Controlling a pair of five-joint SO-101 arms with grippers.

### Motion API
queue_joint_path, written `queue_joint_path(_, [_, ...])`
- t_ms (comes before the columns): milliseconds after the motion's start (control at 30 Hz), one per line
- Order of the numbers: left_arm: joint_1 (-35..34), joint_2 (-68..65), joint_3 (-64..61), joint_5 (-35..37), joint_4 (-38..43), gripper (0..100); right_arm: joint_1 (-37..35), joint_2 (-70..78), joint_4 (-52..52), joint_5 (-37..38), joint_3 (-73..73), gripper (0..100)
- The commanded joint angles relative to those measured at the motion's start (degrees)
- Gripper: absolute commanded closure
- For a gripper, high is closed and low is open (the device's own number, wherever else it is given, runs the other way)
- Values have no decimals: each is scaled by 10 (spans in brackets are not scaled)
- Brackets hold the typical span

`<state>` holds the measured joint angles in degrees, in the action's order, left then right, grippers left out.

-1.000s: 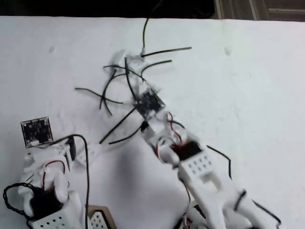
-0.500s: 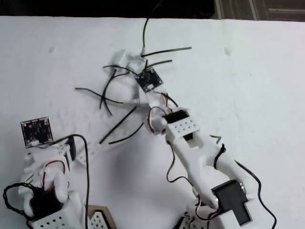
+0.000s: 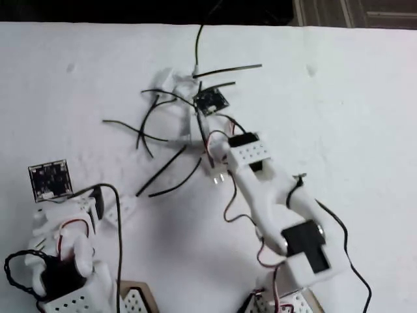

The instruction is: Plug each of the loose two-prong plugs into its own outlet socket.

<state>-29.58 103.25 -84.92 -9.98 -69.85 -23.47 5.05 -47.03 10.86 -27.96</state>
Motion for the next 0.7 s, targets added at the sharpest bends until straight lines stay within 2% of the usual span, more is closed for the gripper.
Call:
queue_joint_path(0, [-4, 5, 1, 4, 13, 729, 0, 29, -6, 0, 39, 882])
queue_joint_path(200, [-4, 5, 1, 4, 13, 729, -21, 36, -12, -4, 44, 882])
queue_joint_path(500, [-4, 5, 1, 4, 13, 729, -42, 15, -117, -17, 84, 879])
queue_joint_path(667, [-4, 5, 1, 4, 13, 729, -41, 32, -124, -32, 97, 879])
